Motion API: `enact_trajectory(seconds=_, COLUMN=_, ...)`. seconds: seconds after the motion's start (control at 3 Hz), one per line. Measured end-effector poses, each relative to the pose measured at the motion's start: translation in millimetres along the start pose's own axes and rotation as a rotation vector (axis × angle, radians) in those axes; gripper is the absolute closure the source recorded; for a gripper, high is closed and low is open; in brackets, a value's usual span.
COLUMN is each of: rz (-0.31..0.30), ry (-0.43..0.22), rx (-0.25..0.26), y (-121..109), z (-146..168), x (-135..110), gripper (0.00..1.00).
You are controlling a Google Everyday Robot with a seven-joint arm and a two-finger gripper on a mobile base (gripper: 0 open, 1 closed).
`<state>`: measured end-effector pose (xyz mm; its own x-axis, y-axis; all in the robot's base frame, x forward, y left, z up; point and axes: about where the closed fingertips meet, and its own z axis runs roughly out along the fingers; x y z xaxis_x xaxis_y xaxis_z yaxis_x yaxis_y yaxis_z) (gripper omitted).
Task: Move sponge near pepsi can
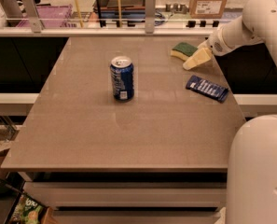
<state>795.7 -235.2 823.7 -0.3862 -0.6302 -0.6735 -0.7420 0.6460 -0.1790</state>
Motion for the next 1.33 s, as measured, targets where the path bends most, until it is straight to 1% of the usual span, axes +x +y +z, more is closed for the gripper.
enact_trajectory(seconds=0.67, rz=0.000, ry=0.001, rx=-0.002, y=-0.2, z=-1.5, x=-2.5, gripper=0.87)
enact_trajectory(seconds=1.0, rz=0.000, ry=0.001, rx=-0.002, y=-0.1, z=-1.4, x=-2.4, gripper=1.00)
enact_trajectory(seconds=1.33, rz=0.000, ry=0.001, rx=-0.002, y=0.0, z=-1.2, x=-2.4, gripper=1.00)
